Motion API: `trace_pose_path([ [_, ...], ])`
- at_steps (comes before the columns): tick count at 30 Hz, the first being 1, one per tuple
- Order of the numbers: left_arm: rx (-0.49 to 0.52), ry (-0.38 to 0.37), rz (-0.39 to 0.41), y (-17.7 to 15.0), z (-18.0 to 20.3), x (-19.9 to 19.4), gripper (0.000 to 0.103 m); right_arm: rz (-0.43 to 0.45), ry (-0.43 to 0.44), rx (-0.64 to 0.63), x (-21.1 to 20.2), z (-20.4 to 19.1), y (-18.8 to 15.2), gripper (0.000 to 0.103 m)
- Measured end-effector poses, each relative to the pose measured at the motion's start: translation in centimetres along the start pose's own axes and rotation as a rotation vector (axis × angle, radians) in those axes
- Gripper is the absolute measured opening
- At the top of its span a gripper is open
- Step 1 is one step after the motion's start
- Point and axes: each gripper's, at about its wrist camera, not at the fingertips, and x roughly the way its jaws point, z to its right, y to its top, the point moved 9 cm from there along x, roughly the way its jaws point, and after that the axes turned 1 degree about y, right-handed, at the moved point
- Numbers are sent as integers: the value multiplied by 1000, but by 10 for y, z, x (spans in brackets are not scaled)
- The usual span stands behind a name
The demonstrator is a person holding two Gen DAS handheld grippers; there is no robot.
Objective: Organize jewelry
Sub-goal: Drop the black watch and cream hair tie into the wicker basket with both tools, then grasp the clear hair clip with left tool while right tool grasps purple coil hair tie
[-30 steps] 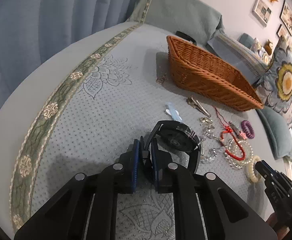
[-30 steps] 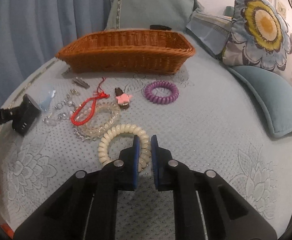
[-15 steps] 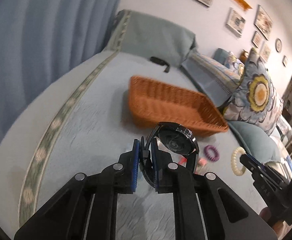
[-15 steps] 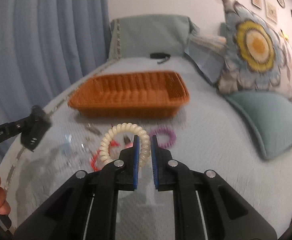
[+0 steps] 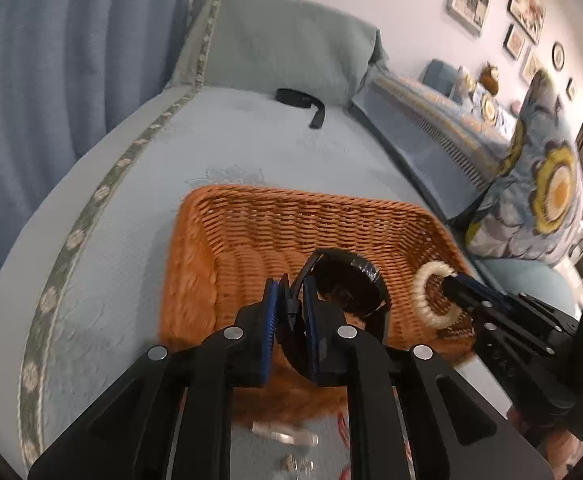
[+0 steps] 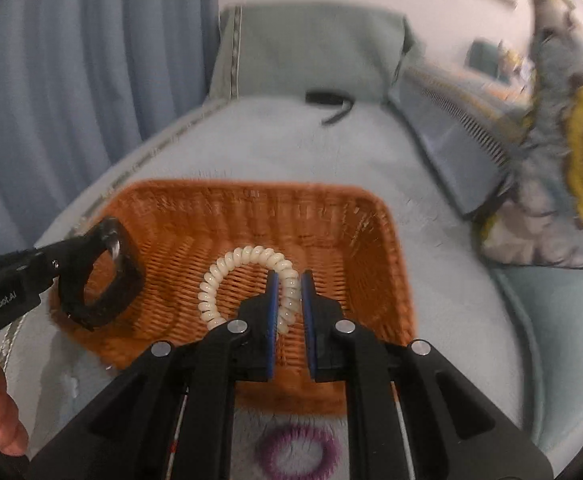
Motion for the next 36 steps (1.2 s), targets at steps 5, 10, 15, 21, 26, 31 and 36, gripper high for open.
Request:
trace_pose_path([
  [5,32,24,-36,-4,7,26,12,-70,11,11,24,4,-7,9],
  [10,37,26,-29,-6,6,24,13,-80,-7,20,26,13,-11,12],
  [15,20,-8,23,0,1,0,42,-36,39,64,6,20,-8,35],
  [21,-27,-78,112,1,-4,-63,42,62,91,97,-47,19,-8,35],
  [26,-10,-64,192,-16,-7,-128,42,140,131,124,-100,17,-23,35],
  [31,-37,-57,250,-40,-16,-176,42,198,162,142,-147,14,-49,35],
  [36,-141,-78,267,-69,-33,-194,42,216,174,146,-164,6,-75,35],
])
